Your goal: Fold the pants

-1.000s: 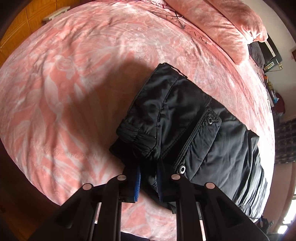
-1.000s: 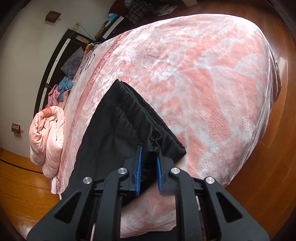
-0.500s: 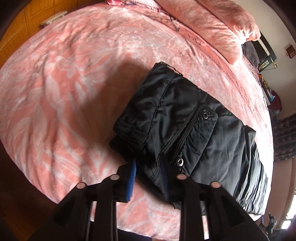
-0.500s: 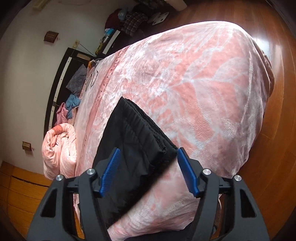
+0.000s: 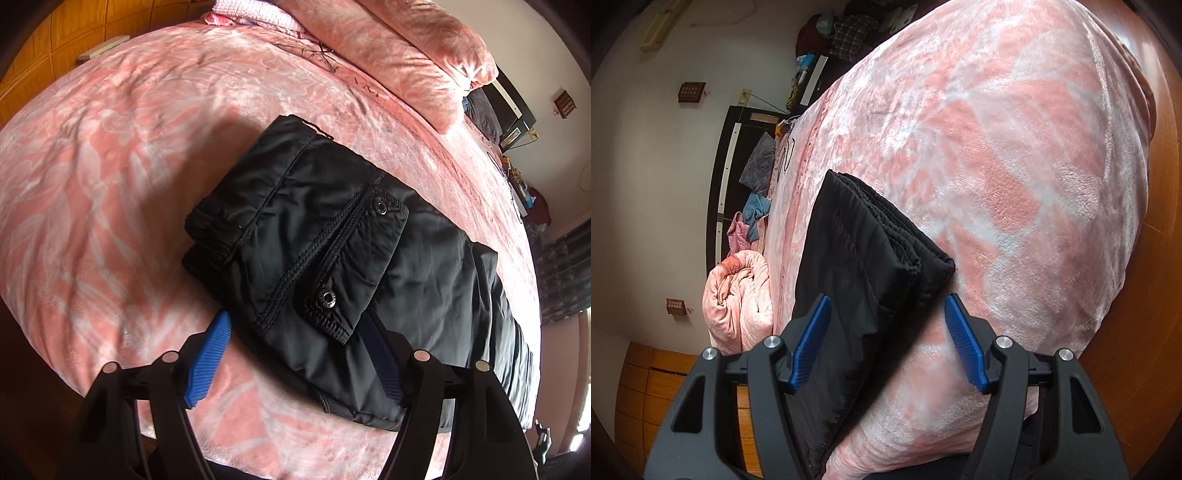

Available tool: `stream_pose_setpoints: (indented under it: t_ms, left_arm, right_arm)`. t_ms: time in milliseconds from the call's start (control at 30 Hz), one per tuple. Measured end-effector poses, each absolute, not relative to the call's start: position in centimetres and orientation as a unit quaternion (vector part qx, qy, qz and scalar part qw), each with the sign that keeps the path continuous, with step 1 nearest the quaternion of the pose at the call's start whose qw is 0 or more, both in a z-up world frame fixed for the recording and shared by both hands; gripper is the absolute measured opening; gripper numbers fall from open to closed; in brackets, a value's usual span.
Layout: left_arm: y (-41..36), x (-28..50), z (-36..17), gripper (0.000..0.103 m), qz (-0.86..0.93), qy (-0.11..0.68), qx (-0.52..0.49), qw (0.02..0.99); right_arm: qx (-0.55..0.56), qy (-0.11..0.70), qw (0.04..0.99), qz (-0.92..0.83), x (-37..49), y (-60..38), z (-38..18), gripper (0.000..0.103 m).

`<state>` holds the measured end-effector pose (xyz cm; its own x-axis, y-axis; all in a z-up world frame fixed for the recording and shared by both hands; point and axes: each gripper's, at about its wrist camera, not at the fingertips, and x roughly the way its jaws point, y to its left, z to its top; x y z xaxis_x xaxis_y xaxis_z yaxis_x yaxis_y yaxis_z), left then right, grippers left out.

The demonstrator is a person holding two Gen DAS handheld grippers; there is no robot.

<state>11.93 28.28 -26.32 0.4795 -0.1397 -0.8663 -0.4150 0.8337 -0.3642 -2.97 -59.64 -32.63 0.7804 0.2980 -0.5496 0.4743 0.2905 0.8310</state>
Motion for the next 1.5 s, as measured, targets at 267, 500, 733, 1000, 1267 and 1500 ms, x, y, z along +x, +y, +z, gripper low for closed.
stream_pose_setpoints:
  t_ms: [267, 500, 733, 1000, 1267, 1500]
  left_arm:
    - [28.0, 12.1, -27.2, 0.077, 0.1, 0.484, -0.287, 0.82]
    - [27.7, 11.9, -27.9, 0.083, 0.109, 0.472, -0.285, 0.827]
    - [27.8, 11.3, -28.4, 0.084, 0.109, 0.462, -0.294, 0.83]
    - [27.5, 10.9, -28.1, 0.084, 0.108, 0.454, -0.282, 0.838]
    - [27.3, 10.3, -27.9, 0.084, 0.102, 0.44, -0.283, 0.846]
    - [27.7, 9.9, -28.1, 0.084, 0.092, 0.435, -0.3, 0.844]
  right_arm:
    - [0.605, 0.307, 0.734, -0.036, -1.6, -60.0, -33.5, 0.065]
    - [0.597, 0.314, 0.737, -0.033, -1.2, -60.0, -33.7, 0.046]
    - [0.556, 0.334, 0.759, -0.051, -0.5, -59.2, -31.2, 0.021]
    - [0.467, 0.344, 0.812, -0.067, 1.0, -56.4, -24.5, 0.016]
    - [0.378, 0.337, 0.86, -0.063, 1.8, -52.3, -17.5, 0.015]
    - [0.318, 0.328, 0.888, -0.053, 1.9, -48.3, -12.8, 0.015]
